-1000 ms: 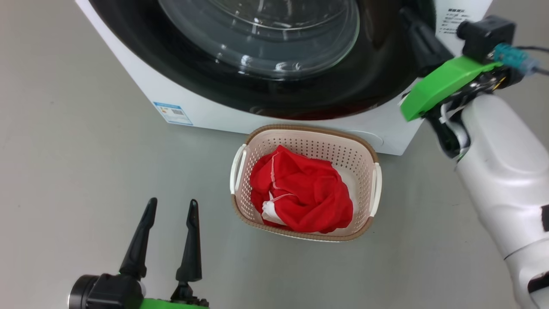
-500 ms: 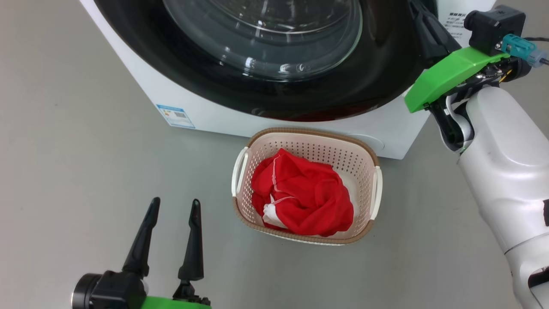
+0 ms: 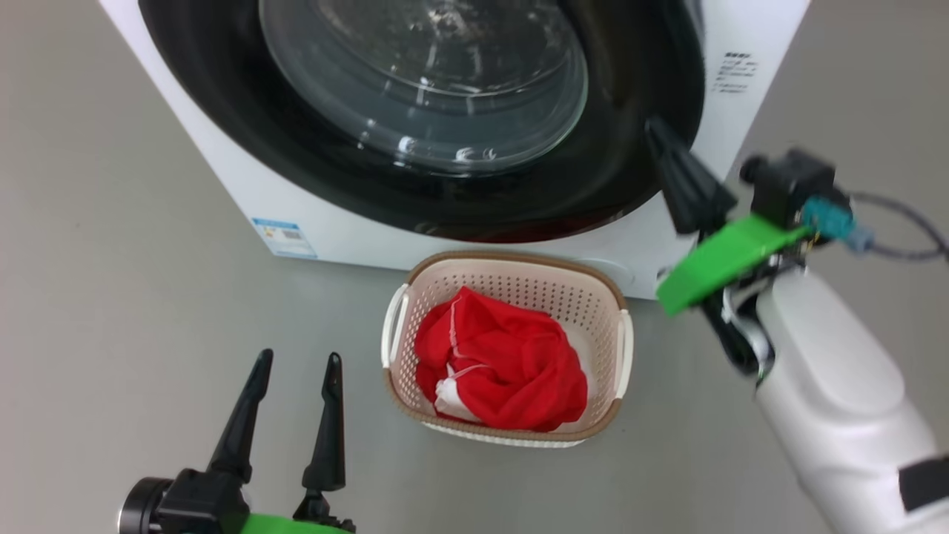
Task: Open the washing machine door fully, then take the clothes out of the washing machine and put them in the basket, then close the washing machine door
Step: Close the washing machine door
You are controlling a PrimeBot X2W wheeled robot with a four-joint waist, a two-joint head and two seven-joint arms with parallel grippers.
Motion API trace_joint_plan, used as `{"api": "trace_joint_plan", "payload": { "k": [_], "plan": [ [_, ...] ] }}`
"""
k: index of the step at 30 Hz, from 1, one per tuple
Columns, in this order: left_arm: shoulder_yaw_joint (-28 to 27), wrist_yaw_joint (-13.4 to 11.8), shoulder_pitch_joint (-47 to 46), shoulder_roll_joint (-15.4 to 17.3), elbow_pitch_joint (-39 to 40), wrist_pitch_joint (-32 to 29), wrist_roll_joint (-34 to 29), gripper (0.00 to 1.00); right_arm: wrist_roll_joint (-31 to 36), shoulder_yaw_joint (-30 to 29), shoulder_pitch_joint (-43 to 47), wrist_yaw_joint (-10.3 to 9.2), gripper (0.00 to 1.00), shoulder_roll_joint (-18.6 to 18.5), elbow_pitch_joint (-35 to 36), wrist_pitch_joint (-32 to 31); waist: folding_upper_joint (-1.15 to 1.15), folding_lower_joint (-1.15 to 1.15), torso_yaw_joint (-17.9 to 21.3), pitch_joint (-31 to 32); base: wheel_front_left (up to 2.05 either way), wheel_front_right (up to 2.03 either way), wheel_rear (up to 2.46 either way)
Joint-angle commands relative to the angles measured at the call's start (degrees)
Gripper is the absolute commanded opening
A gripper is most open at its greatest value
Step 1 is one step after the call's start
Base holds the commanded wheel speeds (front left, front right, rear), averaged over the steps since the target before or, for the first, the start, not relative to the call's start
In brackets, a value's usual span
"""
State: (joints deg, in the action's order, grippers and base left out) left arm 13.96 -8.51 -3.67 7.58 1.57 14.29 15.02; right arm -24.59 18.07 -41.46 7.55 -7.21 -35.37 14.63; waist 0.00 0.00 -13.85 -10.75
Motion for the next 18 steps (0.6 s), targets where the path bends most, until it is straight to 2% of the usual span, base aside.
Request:
{"api": "trace_joint_plan", "payload": {
  "k": [1, 2, 4, 5, 18],
  "plan": [
    [-2.16, 0.15, -0.31, 1.21, 1.11, 0.12, -0.06, 1.0, 0.57, 0.26, 3.14, -0.06, 0.18, 1.08, 2.99, 0.36, 0.0, 0.0, 1.42, 1.41, 0.0, 0.0, 0.0],
    [-2.2, 0.14, -0.19, 1.35, 1.11, -0.05, 0.02, 1.0, 0.77, 0.01, 4.47, -0.06, 0.4, 1.19, 3.6, 0.37, 0.0, 0.0, 1.76, 1.7, 0.0, 0.0, 0.0],
    [-2.24, 0.16, 0.01, 1.65, 1.11, -0.39, 0.15, 1.0, 1.11, -0.32, 7.02, -0.06, 0.97, 1.4, 4.6, 0.37, 0.0, 0.0, 2.4, 2.29, 0.0, 0.0, 0.0],
    [-2.24, 0.16, 0.09, 1.78, 1.12, -0.54, 0.19, 1.0, 1.35, -0.69, 8.22, -0.06, 1.0, 1.44, 5.15, 0.37, 0.0, 0.0, 2.68, 2.59, 0.0, 0.0, 0.0],
    [-2.14, 0.08, 1.38, 3.35, 0.78, -2.49, 0.6, 1.0, 3.88, -5.96, 22.16, -0.06, 1.0, 2.13, 11.62, 0.37, 0.0, 0.0, 6.53, 6.1, 0.0, 0.0, 0.0]
  ]
}}
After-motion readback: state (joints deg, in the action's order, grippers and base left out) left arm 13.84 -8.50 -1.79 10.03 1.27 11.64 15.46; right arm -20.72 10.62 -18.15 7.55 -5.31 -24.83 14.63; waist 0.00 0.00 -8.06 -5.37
